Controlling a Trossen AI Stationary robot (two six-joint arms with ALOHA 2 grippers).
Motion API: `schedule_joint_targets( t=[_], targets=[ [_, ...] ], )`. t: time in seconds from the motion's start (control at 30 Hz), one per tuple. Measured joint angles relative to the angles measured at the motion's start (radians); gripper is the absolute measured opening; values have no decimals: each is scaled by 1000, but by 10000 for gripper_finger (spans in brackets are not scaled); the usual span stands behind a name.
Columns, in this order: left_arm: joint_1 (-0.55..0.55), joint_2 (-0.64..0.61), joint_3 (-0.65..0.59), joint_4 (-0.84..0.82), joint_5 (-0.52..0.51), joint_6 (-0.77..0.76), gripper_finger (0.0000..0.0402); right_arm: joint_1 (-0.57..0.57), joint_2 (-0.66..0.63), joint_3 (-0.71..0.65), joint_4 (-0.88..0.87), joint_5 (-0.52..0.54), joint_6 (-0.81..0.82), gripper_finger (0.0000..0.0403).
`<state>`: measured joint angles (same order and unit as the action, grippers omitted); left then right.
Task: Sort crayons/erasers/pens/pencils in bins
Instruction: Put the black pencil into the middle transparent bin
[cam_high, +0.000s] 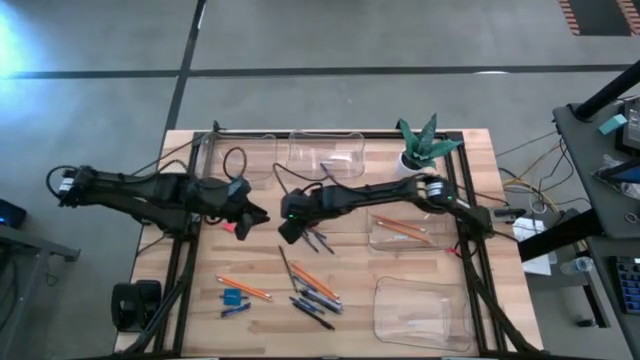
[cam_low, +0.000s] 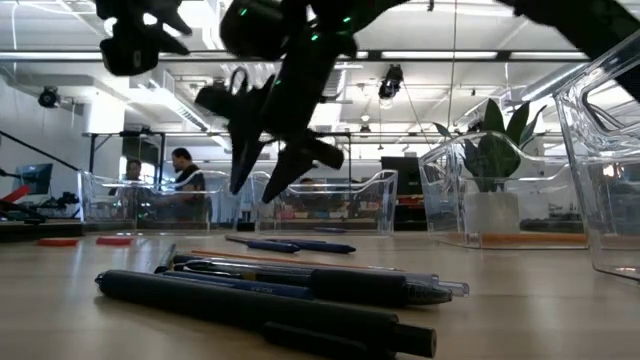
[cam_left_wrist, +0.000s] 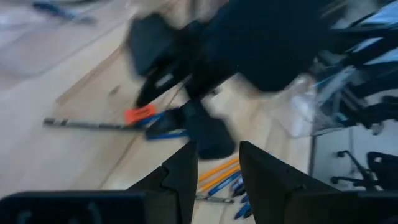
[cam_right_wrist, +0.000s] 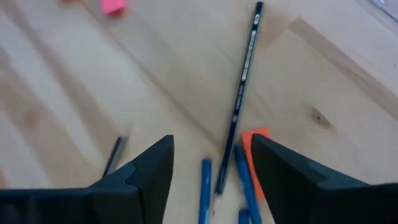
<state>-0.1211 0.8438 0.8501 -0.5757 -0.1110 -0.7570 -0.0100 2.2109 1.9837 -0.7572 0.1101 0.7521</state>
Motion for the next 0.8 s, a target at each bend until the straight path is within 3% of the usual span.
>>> schedule_joint_targets(
  t=[0.27,0.5,0.63,0.8],
  targets=[
    [-7,-89,1,46,-1,65,105,-29,194,272,-130,14,-22,216],
    [-7,-135,1,44,-1,115,105,-62,277,353,-195,15,-9,194],
    [-7,-147,1,43,-1,124,105,-70,287,355,-213,10,4,166],
    [-7,-155,1,43,-1,145,105,-74,298,356,-229,-4,6,99]
  ],
)
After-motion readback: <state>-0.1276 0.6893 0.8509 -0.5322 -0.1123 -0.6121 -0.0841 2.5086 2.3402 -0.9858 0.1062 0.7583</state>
